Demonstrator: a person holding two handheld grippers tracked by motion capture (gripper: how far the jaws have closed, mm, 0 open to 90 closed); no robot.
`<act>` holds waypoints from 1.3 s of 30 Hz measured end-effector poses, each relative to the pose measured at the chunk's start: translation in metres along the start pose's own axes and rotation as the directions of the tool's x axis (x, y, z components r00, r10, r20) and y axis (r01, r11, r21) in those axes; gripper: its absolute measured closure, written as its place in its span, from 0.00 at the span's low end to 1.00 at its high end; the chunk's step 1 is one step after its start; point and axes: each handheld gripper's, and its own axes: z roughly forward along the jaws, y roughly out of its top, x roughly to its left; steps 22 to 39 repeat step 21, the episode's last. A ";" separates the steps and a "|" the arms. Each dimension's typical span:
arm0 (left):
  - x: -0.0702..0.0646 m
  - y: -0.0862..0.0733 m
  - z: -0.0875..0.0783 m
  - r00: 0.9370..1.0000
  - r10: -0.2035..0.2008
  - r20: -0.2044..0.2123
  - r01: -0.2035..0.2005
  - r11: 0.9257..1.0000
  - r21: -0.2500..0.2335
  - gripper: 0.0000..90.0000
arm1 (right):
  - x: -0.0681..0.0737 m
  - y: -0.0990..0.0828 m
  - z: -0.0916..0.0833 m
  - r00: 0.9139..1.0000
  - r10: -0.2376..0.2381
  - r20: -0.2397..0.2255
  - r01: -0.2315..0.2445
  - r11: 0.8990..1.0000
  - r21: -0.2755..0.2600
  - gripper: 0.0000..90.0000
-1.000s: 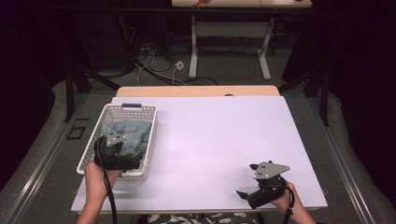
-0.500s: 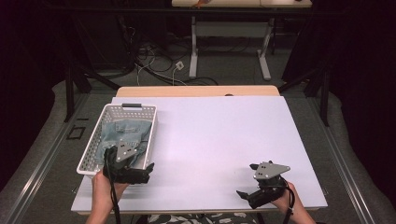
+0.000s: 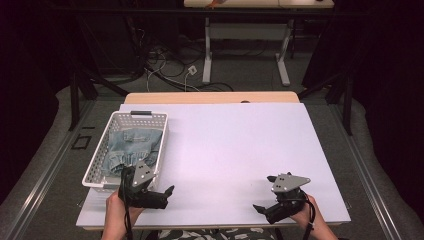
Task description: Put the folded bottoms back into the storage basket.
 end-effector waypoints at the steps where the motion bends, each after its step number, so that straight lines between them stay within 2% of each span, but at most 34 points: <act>1: -0.002 0.000 0.001 1.000 0.002 0.009 -0.002 1.000 0.004 0.00 | 0.000 0.000 0.000 1.000 -0.002 0.000 0.002 1.000 -0.001 0.01; 5: -0.011 -0.001 0.007 0.999 0.013 0.044 -0.014 1.000 0.012 0.00 | 0.001 0.000 0.000 1.000 -0.005 -0.002 0.005 1.000 -0.001 0.01; 10: -0.018 -0.001 0.010 0.998 0.027 0.060 -0.026 1.000 -0.014 0.00 | 0.000 0.000 0.000 1.000 -0.005 -0.003 0.005 1.000 -0.001 0.01; 20: -0.026 -0.004 0.022 0.993 0.049 0.107 -0.051 0.999 0.013 0.00 | 0.000 -0.001 0.001 1.000 -0.002 -0.005 0.002 1.000 0.003 0.01; 39: -0.027 -0.005 0.023 0.993 0.050 0.109 -0.052 0.999 0.013 0.00 | 0.000 -0.001 0.001 1.000 -0.001 -0.005 0.001 1.000 0.003 0.01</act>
